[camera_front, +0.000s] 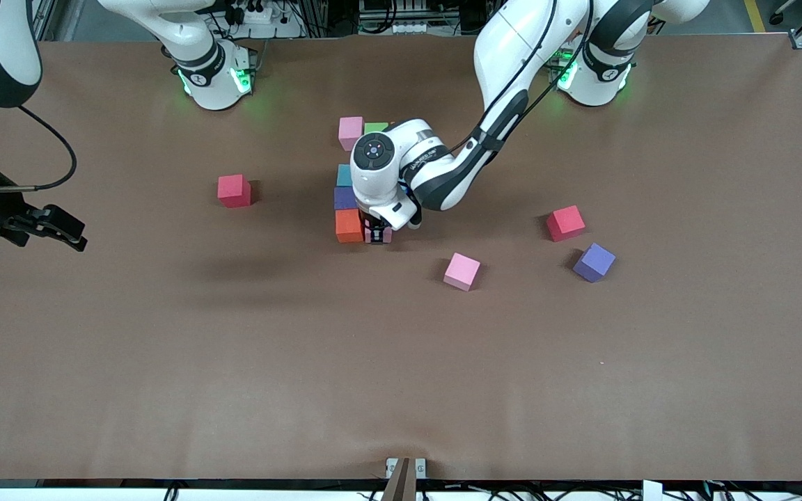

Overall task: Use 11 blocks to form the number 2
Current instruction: 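Lower the pink cube into the figure with the left gripper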

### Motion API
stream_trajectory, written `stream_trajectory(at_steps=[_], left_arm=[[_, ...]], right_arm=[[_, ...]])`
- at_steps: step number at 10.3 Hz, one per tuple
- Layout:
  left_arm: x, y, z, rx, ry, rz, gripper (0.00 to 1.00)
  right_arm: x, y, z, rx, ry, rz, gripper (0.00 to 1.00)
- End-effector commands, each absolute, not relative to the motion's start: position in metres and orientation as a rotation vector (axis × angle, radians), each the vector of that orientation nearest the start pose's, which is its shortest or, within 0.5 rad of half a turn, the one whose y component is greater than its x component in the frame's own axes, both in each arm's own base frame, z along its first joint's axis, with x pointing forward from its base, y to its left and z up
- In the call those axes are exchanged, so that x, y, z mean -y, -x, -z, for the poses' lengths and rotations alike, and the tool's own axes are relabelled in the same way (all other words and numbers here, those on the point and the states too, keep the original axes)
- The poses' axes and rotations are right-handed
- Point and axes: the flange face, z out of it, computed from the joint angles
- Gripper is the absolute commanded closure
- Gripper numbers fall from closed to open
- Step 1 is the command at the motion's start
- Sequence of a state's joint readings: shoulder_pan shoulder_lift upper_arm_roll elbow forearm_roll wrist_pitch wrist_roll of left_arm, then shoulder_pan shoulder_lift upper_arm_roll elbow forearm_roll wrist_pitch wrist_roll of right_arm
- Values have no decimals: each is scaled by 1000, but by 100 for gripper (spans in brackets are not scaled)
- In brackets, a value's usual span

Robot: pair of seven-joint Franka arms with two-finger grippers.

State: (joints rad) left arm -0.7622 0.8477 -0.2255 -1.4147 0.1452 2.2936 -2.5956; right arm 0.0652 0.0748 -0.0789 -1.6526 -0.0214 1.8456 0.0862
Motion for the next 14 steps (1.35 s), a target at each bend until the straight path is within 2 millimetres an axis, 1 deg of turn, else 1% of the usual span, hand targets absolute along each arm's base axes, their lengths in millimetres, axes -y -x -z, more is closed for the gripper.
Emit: stream_trajectory(at_steps=[1,2,4,7,9,10,11,12,13,14], left_arm=[[596,-437,-199,-2190,-2162,68,100],[595,-439,-197,-2187,-2156,57,100],[598,-437,-193,-2171,-2157,32,100],[600,-437,-194,-2159,-2149,37,100],[601,-435,-191,-2159,-2154,36,100],[602,-436,-193,-2157,-2150,37,100],[602,-436,-189,-2160,-2151,37,100],[602,-437,-189,-2159,-2153,37,86],[603,-436,-189,-2156,-2153,38,37],[602,-435,-188,-2158,-2156,37,0]], right_arm=[[8,-603,-571,-135,3172,195,0],[7,-603,-571,-132,3174,196,0],[4,-604,-570,-122,3175,191,0],[7,-603,-569,-128,3176,178,0],[6,-603,-569,-130,3174,181,0],[9,-603,-569,-132,3175,181,0],[9,-603,-569,-128,3175,178,0],[10,-603,-569,-130,3176,176,0],[10,-601,-568,-131,3176,161,0],[10,-601,-568,-131,3176,159,0]])
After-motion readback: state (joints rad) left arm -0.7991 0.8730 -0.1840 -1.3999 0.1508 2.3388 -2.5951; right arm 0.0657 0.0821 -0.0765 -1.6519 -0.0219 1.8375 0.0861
